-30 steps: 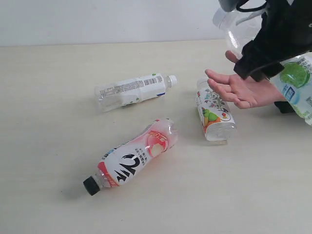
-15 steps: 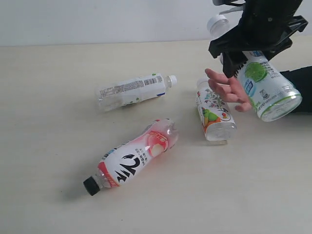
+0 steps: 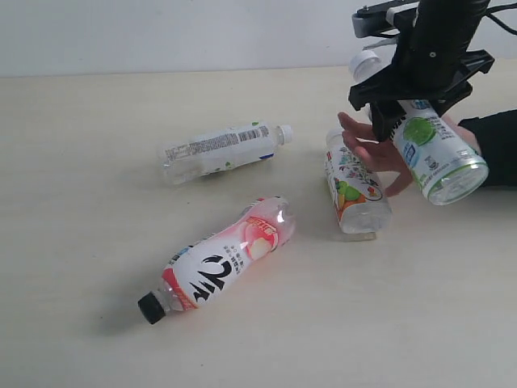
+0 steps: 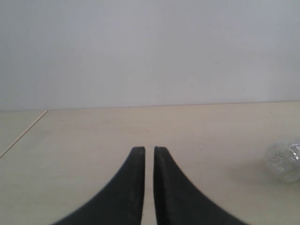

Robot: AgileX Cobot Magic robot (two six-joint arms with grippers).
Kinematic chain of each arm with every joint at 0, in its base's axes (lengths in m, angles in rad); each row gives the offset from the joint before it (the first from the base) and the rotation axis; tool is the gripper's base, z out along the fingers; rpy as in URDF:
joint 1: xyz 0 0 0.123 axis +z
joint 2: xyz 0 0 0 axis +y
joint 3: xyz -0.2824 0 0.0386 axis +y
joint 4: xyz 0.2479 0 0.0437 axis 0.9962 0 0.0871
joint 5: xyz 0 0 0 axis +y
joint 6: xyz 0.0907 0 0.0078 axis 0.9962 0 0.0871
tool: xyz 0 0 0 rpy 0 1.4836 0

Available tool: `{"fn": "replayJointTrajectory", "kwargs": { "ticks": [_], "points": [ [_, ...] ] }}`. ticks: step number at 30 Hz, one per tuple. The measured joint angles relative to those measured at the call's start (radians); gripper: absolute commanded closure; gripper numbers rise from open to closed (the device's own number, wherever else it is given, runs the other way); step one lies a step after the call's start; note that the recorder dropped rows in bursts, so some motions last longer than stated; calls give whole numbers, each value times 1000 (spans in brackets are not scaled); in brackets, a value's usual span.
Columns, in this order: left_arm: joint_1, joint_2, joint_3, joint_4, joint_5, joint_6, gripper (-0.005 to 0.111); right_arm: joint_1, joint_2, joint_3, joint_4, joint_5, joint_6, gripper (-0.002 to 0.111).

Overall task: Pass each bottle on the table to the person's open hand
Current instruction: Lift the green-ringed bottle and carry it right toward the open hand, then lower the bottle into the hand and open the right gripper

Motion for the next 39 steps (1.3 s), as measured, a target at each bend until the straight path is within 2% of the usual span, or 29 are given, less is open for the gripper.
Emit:
{"fn": "replayJointTrajectory", "kwargs": {
  "ticks": [5,8,11,18,22,32,39],
  "points": [
    [0,0,0,0,0,0,97,0,8,0,2,-19,0,108],
    [0,0,0,0,0,0,97,0,8,0,6,-25,0,102],
    [0,0,0,0,0,0,97,0,8,0,6,-26,0,90],
    [0,0,0,0,0,0,97,0,8,0,6,-28,0,49],
    [0,0,0,0,0,0,97,0,8,0,12,-28,0,34],
    [0,0,0,0,0,0,97,0,8,0,16,-21,0,14],
    [0,0,0,0,0,0,97,0,-5,-4,18,-20,0,13]
  ]
}}
